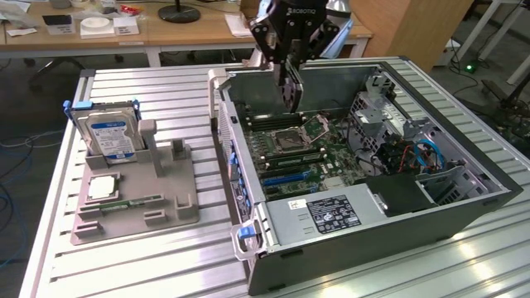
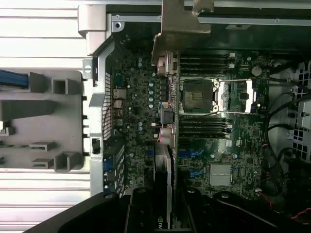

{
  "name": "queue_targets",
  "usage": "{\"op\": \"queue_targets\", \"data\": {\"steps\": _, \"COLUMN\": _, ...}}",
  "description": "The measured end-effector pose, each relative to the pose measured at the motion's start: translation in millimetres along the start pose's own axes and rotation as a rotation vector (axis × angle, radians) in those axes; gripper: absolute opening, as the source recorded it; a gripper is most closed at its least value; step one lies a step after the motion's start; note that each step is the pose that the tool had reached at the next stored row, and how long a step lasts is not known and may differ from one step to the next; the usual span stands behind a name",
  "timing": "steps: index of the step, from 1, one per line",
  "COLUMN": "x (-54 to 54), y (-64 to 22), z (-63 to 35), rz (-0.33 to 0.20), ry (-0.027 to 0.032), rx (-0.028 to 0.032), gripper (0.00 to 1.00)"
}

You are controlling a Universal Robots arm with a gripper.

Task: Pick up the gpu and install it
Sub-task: 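Pick up the gpu and move the gpu toward the slot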

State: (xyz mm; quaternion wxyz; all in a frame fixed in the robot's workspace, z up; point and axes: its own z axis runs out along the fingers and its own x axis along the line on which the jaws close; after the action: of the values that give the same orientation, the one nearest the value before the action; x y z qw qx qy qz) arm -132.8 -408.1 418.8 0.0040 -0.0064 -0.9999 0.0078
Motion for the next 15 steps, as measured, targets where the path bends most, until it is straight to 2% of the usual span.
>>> {"op": "queue_targets", "data": {"steps": 9, "x": -28.5, "y": 0.4, "z": 1.2, "rz": 0.0, "ry": -0.0001, "rx": -0.0001, "gripper": 0.27}}
{"op": "queue_targets", "data": {"steps": 15, "x": -42.4, "y": 0.6, "z": 2.1, "rz": 0.0, "ry": 0.0, "rx": 0.0, "gripper": 0.27}}
